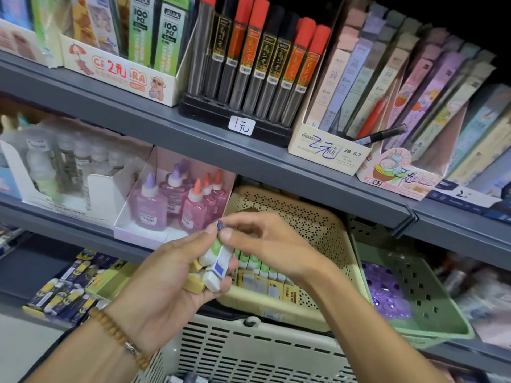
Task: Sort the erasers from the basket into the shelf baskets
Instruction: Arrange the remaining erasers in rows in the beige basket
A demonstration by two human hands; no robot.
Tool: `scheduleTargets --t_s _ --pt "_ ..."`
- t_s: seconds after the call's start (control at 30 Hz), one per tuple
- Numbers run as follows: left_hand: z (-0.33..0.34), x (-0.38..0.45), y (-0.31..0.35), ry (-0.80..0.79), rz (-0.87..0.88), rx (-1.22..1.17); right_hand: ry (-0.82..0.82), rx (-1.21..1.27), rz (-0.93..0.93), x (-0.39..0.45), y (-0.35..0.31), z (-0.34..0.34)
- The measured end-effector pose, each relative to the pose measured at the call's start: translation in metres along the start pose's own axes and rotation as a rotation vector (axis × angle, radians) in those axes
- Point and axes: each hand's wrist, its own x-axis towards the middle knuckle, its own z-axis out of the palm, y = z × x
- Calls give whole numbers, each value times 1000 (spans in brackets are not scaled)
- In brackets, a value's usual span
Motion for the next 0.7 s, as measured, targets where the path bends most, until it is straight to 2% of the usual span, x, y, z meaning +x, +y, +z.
scheduleTargets --t_s 0.1,0.23,0.27,0.33,0.47,0.6,0.7 --pt "1 -1 0 18 24 24 -2 149 -34 0 -3 5" --pt "-1 1 -1 105 53 -58 186 597 89 4 10 -22" --pt "-2 2 -1 118 57 -78 241 587 124 3 16 -33" --pt "-2 4 -1 134 64 -106 309 355 229 0 35 -53" --pt "-2 5 0 105 104 -144 347 35 481 3 68 -68" --pt "-2 6 -1 74 131 -148 266 -22 564 17 82 -55" --pt "-1 6 -3 64 135 -157 289 -63 566 22 80 -48"
